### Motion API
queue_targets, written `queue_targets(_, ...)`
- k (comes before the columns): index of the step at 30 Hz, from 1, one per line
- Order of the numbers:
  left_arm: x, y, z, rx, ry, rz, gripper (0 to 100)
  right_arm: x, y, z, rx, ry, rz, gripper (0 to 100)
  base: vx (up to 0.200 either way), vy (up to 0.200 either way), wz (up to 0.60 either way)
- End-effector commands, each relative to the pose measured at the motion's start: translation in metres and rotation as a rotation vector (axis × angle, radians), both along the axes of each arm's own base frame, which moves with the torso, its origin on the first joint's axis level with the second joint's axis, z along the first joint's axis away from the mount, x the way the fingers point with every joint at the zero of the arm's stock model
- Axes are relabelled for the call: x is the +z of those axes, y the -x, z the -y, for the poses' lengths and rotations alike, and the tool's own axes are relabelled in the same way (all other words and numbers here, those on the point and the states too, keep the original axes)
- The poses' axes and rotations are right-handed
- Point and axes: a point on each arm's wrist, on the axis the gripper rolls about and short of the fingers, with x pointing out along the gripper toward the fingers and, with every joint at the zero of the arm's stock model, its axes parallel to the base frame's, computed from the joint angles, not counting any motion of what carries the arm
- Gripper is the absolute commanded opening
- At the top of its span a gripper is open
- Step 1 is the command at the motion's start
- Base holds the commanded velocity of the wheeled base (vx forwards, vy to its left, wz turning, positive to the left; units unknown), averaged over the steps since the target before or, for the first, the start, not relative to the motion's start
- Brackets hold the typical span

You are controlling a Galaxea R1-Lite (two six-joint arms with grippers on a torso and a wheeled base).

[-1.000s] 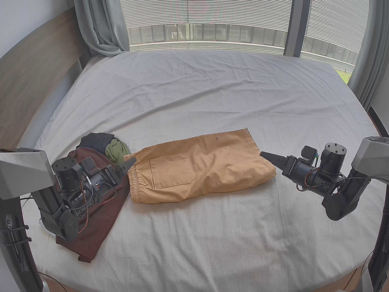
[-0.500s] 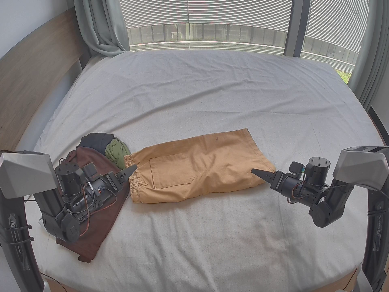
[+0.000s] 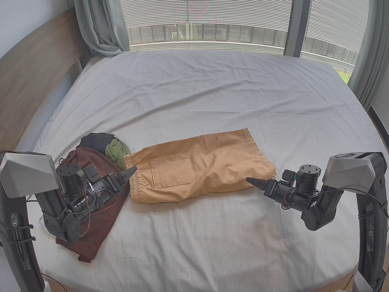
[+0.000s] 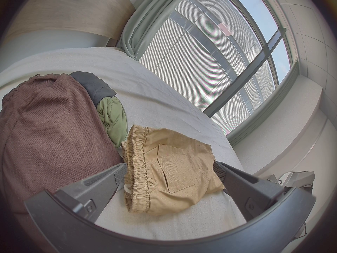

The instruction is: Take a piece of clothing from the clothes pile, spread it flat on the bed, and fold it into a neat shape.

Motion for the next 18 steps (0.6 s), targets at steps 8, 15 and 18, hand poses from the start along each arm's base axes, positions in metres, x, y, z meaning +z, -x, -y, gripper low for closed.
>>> queue_targets(8,0.001,-0.001,-0.002,0.006,0.002,0.005,100,-0.01,-0.024,-0.013,-0.015,0.017,-0.03,100,0.0,0.0,0.0)
queue_targets(15,0.002,-0.001,-0.002,0.008,0.002,0.006,100,0.001,-0.044,-0.028,-0.01,-0.016,-0.032,100,0.0,0.0,0.0)
queue_targets(18,0.002,-0.001,-0.004,0.014,0.002,0.006,100,0.001,-0.049,-0.039,-0.006,-0.062,-0.049,100,0.0,0.0,0.0)
